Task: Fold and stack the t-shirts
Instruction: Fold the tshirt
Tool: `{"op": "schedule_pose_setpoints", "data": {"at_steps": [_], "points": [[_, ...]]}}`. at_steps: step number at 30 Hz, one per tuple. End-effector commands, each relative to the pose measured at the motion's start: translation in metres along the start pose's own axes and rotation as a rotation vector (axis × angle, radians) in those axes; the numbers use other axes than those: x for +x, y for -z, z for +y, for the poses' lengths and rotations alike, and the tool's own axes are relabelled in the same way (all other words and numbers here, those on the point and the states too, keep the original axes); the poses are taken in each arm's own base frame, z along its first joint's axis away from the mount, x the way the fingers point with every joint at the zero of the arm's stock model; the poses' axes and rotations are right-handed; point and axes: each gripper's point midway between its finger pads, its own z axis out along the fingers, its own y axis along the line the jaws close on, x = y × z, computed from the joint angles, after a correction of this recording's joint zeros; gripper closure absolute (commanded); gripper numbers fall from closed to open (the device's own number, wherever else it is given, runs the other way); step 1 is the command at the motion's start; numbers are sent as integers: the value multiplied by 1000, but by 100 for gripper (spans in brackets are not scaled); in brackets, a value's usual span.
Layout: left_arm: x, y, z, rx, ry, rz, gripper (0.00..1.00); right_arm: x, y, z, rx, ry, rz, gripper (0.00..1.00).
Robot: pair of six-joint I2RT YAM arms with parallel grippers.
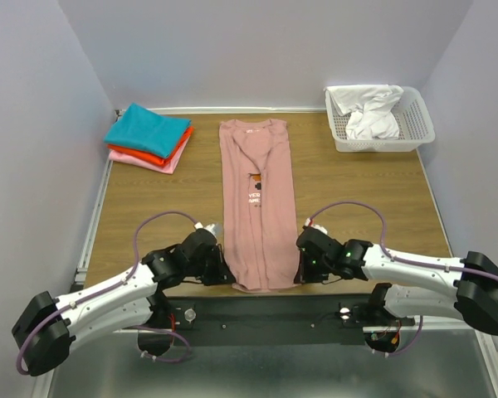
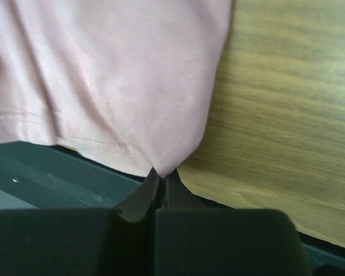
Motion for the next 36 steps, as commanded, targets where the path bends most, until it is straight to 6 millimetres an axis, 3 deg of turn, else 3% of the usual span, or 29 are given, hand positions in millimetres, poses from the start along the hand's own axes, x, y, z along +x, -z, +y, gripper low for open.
{"op": "schedule_pose_setpoints", "data": {"at_steps": [1, 5, 6, 8, 11, 17, 21, 31, 36], "points": [[-30, 7, -30, 71, -17, -130, 100, -39, 16, 14, -7, 32, -166, 99], [-60, 11, -44, 46, -35, -238, 100, -70, 26, 20, 25, 34, -297, 99], [-76, 16, -52, 37, -41, -302, 100, -88, 34, 26, 35, 27, -365, 99], [-90, 16, -49, -23, -48, -340, 100, -105, 41, 30, 51, 11, -436, 99], [-127, 27, -56, -77, -45, -474, 100, -140, 55, 36, 88, -17, -592, 99], [-178, 47, -77, -62, -36, -642, 100, -184, 70, 52, 128, -26, -734, 99], [-209, 58, -77, -79, -32, -720, 100, -215, 76, 49, 183, -37, -802, 99], [-272, 53, -78, -96, -100, -762, 100, -270, 56, 57, 134, -37, -777, 100], [-291, 35, -76, -115, -138, -735, 100, -289, 43, 54, 143, -34, -752, 99]]}}
